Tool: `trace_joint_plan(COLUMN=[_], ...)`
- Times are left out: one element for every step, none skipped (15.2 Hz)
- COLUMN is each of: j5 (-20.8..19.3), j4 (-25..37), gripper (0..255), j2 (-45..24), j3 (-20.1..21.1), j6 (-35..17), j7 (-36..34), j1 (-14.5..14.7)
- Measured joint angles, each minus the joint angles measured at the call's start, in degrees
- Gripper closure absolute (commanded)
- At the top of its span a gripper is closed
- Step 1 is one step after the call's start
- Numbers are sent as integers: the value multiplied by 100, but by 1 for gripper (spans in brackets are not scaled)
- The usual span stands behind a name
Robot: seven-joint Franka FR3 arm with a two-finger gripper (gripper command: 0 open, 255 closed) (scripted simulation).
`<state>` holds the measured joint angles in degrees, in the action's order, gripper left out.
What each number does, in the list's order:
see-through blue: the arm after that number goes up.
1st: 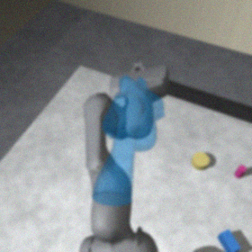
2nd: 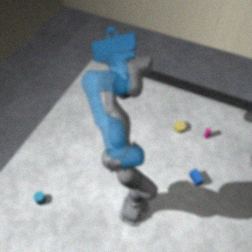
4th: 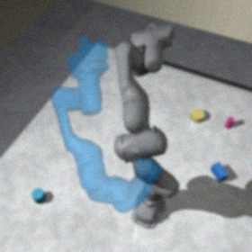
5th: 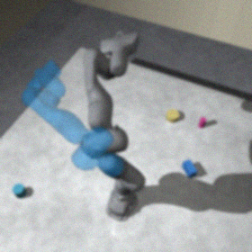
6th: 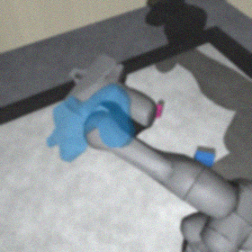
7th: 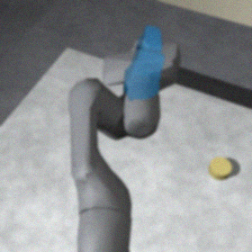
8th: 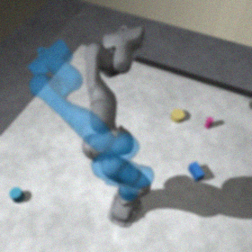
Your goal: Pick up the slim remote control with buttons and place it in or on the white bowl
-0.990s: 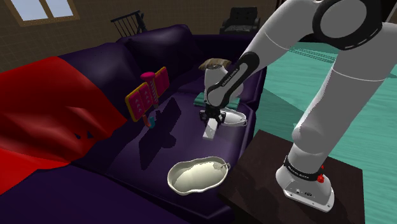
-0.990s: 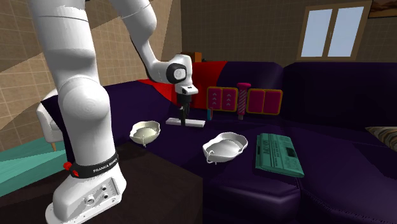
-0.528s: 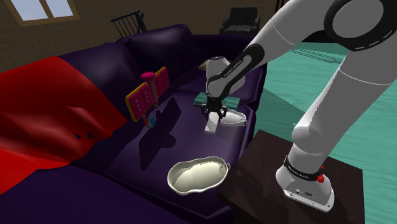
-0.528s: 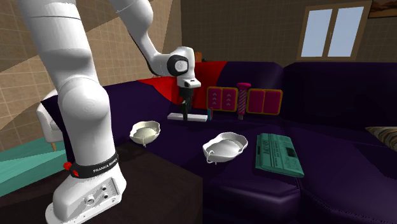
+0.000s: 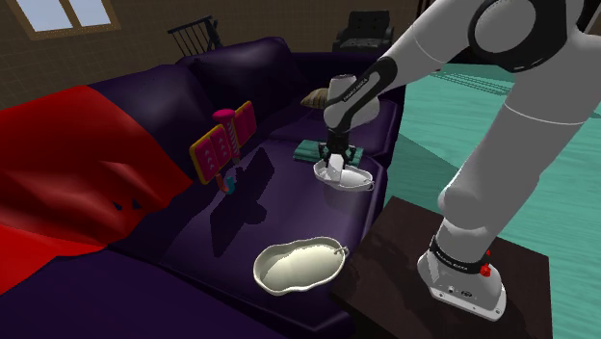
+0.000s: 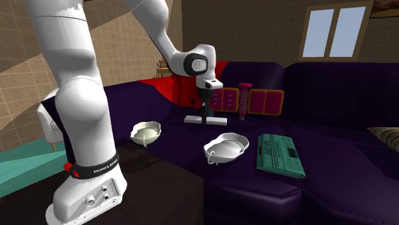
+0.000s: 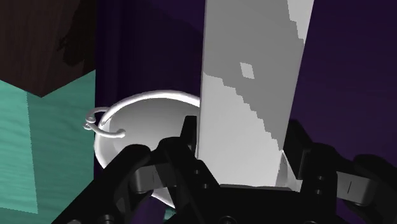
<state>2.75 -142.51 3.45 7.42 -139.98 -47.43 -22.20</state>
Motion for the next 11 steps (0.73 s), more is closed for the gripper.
trace_joint_plan(j5=[-16, -36, -44, -56, -62, -69, -74, -76, -78, -79, -80], j4=[62, 151, 248, 359, 465, 609, 790, 843, 871, 876, 869], gripper=[255, 255, 255, 255, 255, 255, 255, 255, 255, 255, 255], j2=[-70, -195, -218, -314, -417, -527, -643, -705, -781, -853, -906], j3=[-77, -141, -217, -289, -364, -424, -491, -521, -539, -550, -551], j6=[-5, -38, 38, 54, 62, 103, 172, 163, 118, 53, -7], j7=[136, 249, 388, 520, 664, 781, 914, 976, 1015, 1042, 1045], j1=[-69, -130, -202, -271, -346, -407, -478, -511, -531, -544, -545])
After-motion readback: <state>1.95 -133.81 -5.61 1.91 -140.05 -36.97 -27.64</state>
